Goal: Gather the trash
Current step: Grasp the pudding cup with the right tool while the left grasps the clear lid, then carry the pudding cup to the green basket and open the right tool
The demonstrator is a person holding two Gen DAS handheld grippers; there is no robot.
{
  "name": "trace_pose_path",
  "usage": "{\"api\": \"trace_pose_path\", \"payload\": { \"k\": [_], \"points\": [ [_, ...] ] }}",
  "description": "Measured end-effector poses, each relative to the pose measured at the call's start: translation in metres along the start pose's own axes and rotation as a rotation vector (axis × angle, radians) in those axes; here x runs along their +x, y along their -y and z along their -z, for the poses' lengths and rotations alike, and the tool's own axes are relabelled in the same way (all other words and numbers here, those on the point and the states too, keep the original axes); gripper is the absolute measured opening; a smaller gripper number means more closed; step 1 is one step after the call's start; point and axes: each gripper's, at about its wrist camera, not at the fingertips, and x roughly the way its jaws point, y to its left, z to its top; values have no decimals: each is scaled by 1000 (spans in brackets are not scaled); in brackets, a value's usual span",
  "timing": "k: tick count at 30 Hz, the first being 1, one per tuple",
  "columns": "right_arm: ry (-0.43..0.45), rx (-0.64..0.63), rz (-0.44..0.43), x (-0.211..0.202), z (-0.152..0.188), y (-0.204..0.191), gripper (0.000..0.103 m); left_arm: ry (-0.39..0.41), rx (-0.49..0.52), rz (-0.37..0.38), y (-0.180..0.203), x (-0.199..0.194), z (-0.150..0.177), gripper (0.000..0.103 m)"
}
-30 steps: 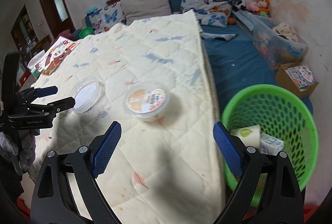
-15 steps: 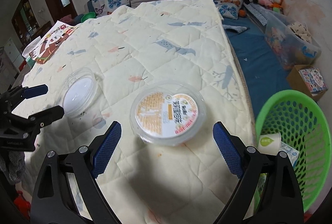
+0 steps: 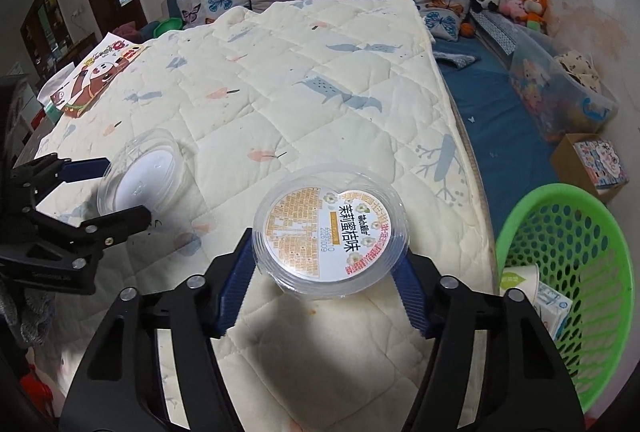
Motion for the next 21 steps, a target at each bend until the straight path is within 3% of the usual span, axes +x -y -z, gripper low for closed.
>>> {"api": "trace_pose_path", "payload": {
  "k": [12, 21],
  "points": [
    [38, 0, -1, -22, 4, 2, 64, -25, -22, 45, -3, 16, -8, 95],
    [66, 8, 18, -42, 10, 9, 64, 4, -15, 37, 4, 9, -5, 90]
  ]
}}
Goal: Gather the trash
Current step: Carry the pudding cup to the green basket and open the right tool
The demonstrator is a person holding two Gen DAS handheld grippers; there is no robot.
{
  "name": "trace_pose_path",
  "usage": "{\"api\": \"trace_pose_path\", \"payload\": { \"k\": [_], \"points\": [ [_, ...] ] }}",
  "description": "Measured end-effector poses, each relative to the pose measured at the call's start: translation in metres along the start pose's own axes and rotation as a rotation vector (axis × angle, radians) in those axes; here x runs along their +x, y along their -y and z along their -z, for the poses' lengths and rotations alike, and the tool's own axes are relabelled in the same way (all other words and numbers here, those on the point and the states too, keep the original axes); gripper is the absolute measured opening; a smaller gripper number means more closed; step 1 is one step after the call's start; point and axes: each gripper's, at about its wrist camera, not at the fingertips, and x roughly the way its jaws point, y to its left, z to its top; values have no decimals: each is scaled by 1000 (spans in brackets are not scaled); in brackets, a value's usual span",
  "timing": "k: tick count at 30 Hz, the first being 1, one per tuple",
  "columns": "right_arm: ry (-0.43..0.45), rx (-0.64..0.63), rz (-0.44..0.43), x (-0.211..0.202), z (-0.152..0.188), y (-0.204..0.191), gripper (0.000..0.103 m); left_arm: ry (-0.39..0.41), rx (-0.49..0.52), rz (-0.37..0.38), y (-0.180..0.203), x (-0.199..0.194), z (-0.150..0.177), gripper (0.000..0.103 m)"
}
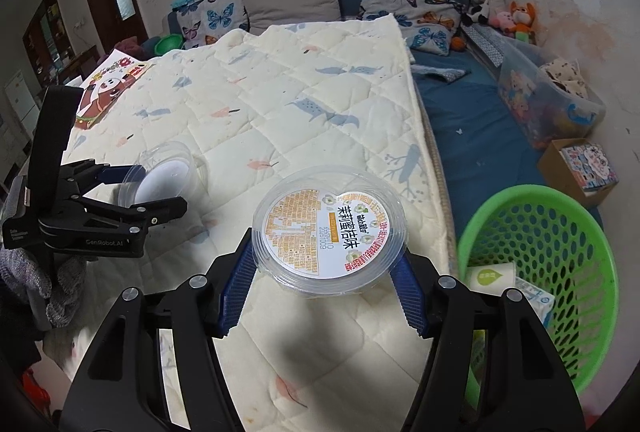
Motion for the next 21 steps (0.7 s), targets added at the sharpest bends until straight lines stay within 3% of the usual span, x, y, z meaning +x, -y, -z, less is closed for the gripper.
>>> {"api": "trace_pose_path", "payload": {
  "k": [21],
  "points": [
    [46, 63, 110, -52, 33, 53, 64, 100, 105, 65, 81, -50, -11, 90]
  ]
}}
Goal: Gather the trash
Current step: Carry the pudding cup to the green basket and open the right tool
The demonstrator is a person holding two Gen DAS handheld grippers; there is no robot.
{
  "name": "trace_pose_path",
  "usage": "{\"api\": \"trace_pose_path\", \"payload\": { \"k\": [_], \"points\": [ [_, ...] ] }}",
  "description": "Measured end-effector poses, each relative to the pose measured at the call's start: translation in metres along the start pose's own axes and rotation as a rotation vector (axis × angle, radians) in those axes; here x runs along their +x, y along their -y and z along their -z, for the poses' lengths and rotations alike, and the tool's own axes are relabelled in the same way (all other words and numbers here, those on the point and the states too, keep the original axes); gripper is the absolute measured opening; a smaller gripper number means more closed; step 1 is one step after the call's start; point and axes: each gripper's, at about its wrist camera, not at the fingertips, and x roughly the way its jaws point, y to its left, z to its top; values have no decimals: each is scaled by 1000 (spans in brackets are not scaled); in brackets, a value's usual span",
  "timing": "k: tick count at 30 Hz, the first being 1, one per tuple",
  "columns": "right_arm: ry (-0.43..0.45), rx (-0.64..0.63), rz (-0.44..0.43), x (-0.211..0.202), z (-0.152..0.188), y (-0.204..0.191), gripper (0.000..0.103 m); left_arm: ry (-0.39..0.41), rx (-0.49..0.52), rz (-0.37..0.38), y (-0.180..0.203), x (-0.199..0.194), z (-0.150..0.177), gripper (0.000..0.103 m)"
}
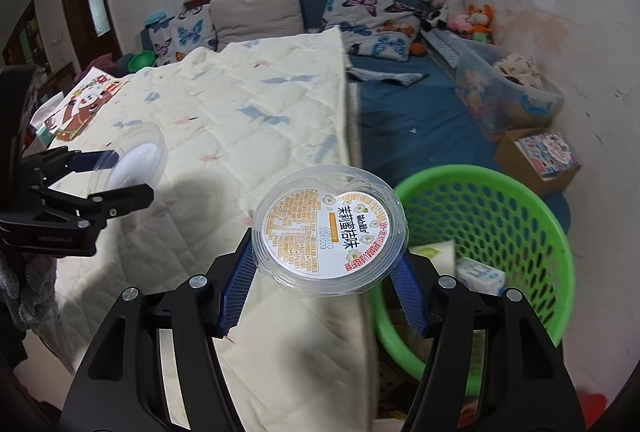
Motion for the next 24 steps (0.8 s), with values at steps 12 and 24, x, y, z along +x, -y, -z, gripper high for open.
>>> {"api": "trace_pose_path", "payload": {
  "k": [12, 24],
  "points": [
    [-15, 90, 127, -19, 25, 69, 64, 22, 85, 55, 70, -1, -23, 90],
    [-53, 183, 216, -14, 45, 130, 68, 16, 166, 97, 131, 14, -45, 90]
  ]
}}
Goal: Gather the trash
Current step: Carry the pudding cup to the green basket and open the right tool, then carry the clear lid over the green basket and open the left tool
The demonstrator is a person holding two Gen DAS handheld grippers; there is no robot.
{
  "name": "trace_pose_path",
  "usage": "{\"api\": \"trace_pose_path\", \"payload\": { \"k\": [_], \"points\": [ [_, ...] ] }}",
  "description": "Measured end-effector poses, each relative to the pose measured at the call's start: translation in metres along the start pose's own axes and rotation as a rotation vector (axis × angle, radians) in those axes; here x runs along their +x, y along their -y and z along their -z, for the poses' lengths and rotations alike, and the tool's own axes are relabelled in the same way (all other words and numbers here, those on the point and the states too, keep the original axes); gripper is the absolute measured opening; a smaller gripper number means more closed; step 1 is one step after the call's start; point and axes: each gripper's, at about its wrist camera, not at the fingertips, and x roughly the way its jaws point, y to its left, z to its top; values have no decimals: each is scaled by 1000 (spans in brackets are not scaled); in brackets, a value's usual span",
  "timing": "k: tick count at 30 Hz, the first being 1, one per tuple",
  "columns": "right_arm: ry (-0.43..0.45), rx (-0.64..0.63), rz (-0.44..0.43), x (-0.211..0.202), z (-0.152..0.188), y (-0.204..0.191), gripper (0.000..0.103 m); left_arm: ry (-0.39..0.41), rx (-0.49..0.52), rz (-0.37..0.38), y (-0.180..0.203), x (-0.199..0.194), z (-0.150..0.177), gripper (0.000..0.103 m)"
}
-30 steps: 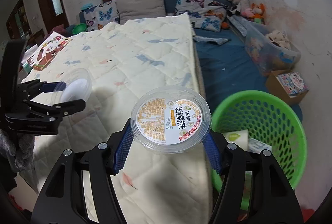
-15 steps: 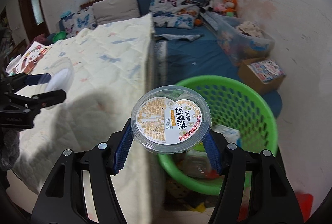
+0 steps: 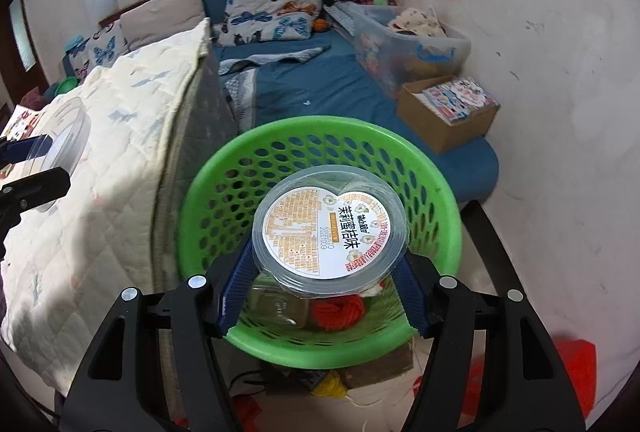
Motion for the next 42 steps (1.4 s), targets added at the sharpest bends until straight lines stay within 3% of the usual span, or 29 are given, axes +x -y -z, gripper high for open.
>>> {"api": "trace_pose_path", "payload": {
  "k": [5, 28, 42],
  "points": [
    [1, 17, 11, -1, 5, 10, 74, -5, 23, 14, 17, 7, -8, 90],
    [69, 32, -19, -35, 12, 16, 76, -34, 65, 73, 76, 42, -35, 90],
    [82, 40, -37, -42, 14, 12, 76, -27, 39, 99, 72, 37, -32, 93]
  ]
}}
